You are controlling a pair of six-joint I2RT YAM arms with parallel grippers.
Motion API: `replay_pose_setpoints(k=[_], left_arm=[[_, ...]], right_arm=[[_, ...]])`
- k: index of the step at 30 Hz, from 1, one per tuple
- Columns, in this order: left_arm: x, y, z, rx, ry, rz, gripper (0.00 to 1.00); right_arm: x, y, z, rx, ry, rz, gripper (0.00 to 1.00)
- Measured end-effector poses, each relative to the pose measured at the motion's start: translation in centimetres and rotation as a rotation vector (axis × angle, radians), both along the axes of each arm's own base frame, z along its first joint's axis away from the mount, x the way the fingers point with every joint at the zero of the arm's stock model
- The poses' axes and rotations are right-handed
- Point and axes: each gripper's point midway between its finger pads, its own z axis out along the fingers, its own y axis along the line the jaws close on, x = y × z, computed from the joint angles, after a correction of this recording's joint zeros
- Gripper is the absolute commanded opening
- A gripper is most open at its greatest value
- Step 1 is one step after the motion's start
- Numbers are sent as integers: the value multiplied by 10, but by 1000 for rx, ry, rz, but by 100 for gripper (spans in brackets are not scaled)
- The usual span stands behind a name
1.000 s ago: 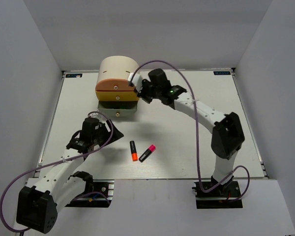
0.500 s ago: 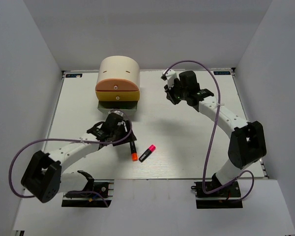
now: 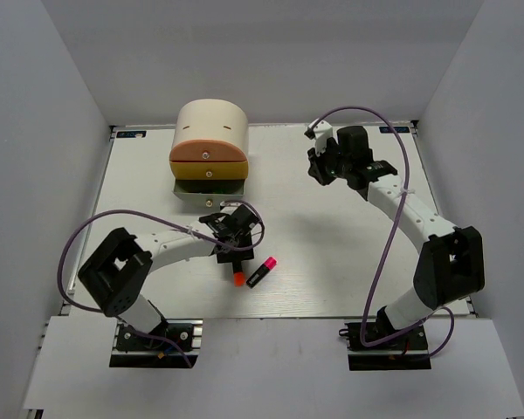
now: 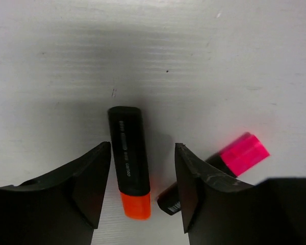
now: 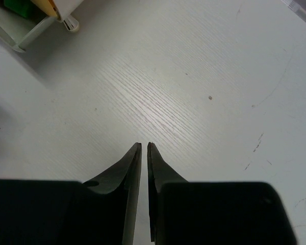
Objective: Sort the stationery into containers
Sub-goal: Pick up the pen from the center of the board.
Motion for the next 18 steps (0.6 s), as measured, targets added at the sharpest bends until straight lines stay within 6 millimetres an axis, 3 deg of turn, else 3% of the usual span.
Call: replay_pose_setpoints(k=[3,7,11,13,15,18], left_arm=[[-5,3,-12,55,23,7,59],[-5,2,-12,82,14,20,52],[-5,4,-12,95,6,32,34],[-6,3,-11,96,-1,24,30],[-6,1,-8,97,-15,2,28],[-3,-4,7,85,-71,-80,24]], right_arm=[[-1,-3,-4,6,14,-5,16],[-1,-7,-6,15,28,-15,16],[-2,-12,-8,20,37,-25,16],[-3,-14,-8,21,40,-27,16],[-3,-14,-8,24,41,-25,20],[-5,-15,-10,27,48,-24,49]])
